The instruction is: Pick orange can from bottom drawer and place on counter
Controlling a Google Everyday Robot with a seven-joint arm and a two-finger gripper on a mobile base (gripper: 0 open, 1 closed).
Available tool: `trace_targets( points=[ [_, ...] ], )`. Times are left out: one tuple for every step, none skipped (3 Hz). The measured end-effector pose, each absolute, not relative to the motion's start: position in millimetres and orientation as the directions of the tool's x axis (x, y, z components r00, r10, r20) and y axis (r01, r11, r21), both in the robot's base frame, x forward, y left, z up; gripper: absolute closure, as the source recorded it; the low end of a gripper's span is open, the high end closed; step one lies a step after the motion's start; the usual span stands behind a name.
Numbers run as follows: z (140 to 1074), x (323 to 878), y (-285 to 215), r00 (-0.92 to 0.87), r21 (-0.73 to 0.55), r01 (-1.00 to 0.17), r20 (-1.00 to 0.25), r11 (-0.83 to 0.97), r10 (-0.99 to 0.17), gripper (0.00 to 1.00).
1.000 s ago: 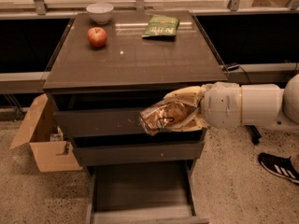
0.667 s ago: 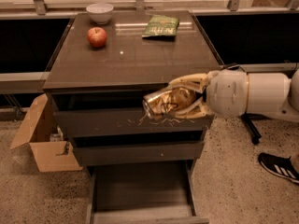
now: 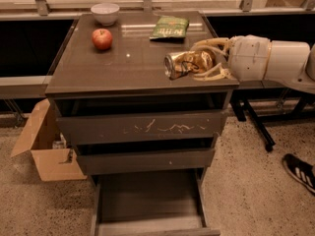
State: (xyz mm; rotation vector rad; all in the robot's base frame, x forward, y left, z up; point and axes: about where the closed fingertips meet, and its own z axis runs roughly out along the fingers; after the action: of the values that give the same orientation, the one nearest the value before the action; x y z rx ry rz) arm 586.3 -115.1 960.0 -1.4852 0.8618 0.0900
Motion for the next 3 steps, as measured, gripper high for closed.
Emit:
trace_targets(
  points=[
    [958,616,-128,0.662,-0.792,-0.577,-0.598,0.201,-0.452,1.00],
    [943,668,-149,0.640,-0.788,-0.563,-0.607,0.251,-0.471,1.00],
    [945,674,-148,0.638,-0.787,-0.559,-0.609,0.261,-0.471,1.00]
  ],
)
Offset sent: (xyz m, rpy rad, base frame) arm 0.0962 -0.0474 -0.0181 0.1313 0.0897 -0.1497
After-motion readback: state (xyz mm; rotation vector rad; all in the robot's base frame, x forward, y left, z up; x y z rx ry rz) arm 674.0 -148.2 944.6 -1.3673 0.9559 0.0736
